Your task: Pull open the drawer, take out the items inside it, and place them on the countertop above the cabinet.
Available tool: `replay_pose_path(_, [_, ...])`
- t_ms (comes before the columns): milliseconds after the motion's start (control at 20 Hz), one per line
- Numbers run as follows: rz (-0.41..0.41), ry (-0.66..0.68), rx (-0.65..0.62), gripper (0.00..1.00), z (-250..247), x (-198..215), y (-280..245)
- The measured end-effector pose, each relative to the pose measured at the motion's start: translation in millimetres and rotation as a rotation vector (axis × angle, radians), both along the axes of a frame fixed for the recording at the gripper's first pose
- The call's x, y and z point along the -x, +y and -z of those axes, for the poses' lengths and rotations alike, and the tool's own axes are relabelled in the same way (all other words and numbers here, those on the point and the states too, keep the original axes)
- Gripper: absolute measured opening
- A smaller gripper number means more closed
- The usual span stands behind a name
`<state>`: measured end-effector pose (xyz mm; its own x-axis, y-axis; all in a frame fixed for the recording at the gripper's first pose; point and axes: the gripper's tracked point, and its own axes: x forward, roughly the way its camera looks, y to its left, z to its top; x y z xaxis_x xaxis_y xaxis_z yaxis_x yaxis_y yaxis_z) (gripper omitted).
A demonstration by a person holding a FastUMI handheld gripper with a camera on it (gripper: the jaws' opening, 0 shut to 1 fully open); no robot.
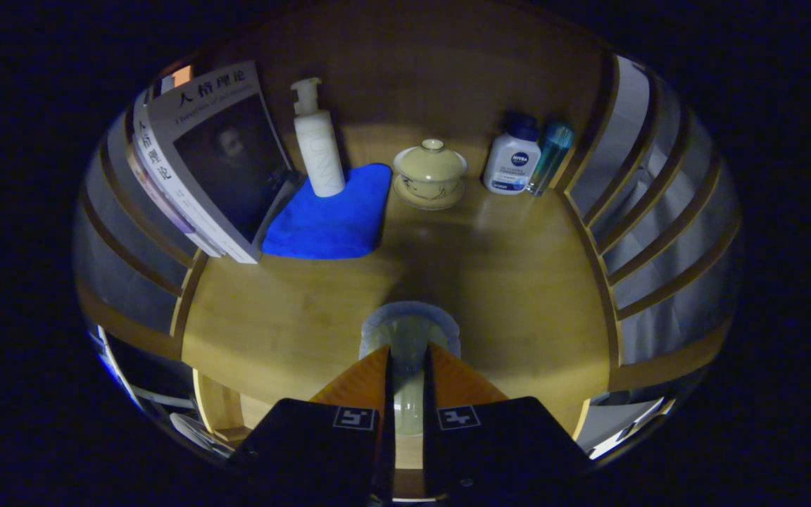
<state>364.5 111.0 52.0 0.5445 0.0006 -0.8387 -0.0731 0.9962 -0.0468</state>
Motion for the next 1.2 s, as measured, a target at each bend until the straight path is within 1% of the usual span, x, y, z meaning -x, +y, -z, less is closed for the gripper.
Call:
replay_pose_path(250, [0.019,-0.021,-0.030,0.20,5,-7,-3])
replay_pose_path(350, [0.008,-0.047,-0.059,0.25,1,-8,1])
replay_pose_path(500, [0.061,-0.097,-0.094,0.38,-2,-7,-1])
replay_pose_path(600, [0.047,-0.120,-0.120,0.46,-4,2,4])
replay_pose_path(750, [0.015,-0.167,-0.091,0.58,-13,17,4])
replay_pose_path(900, [0.002,-0.245,-0.074,0.70,-31,34,6])
replay_pose_path(1050, [-0.038,-0.342,-0.043,0.70,-51,59,8])
replay_pose_path(1200, [-0.064,-0.449,-0.038,0.70,-68,89,13])
